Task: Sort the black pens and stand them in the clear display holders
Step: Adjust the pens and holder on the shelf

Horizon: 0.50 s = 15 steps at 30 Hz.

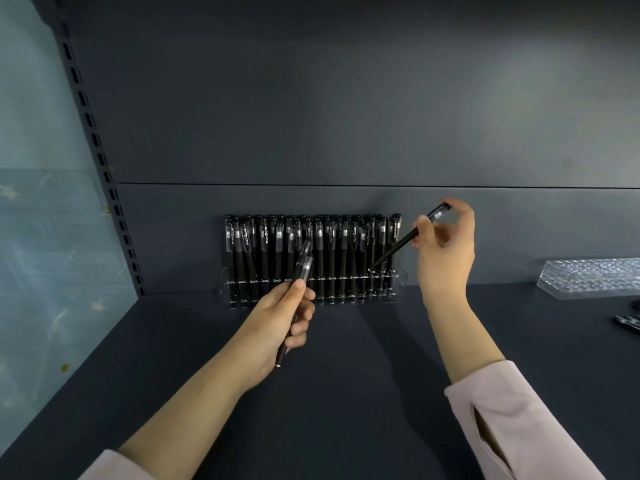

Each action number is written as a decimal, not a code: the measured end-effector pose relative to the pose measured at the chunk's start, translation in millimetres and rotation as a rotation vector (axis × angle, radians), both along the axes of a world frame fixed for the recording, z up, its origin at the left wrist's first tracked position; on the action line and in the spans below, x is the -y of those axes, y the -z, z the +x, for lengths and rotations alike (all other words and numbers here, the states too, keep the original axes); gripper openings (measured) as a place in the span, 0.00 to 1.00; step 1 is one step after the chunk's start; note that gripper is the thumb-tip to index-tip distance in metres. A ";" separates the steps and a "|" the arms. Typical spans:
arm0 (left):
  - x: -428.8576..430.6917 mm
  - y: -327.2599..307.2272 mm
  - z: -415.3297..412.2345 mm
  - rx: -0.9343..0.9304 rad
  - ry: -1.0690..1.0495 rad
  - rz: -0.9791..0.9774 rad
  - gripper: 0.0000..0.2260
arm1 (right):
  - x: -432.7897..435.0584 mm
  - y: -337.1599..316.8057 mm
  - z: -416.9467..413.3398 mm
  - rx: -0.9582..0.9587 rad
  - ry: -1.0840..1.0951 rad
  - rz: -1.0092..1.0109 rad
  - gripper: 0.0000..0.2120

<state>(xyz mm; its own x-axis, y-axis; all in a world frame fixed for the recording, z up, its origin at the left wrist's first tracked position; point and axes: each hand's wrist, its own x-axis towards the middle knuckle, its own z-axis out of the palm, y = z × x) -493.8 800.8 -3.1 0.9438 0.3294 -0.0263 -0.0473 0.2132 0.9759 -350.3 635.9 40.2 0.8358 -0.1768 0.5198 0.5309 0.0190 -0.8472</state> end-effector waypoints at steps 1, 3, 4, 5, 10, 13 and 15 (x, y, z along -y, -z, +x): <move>0.2 0.6 0.4 0.001 -0.006 0.002 0.12 | 0.8 0.3 0.4 0.026 0.021 -0.037 0.15; 0.5 1.3 0.8 -0.002 -0.022 0.021 0.12 | 0.6 0.3 0.7 0.073 0.019 -0.090 0.16; 0.7 1.4 1.0 -0.004 -0.029 0.038 0.12 | -0.3 0.5 0.8 0.094 0.011 -0.115 0.16; 1.0 1.2 0.7 -0.006 -0.034 0.061 0.12 | -1.2 0.8 0.1 0.114 0.006 -0.147 0.16; 0.3 -1.9 -4.8 -0.034 -0.001 0.168 0.13 | -5.3 3.5 -3.7 0.213 -0.030 -0.328 0.18; 0.5 -2.4 -4.4 -0.022 0.000 0.124 0.14 | -7.2 4.8 -4.7 0.268 -0.018 -0.393 0.21; 0.7 -1.7 -2.1 -0.018 -0.015 0.080 0.14 | -8.1 5.8 -3.9 0.305 0.003 -0.427 0.21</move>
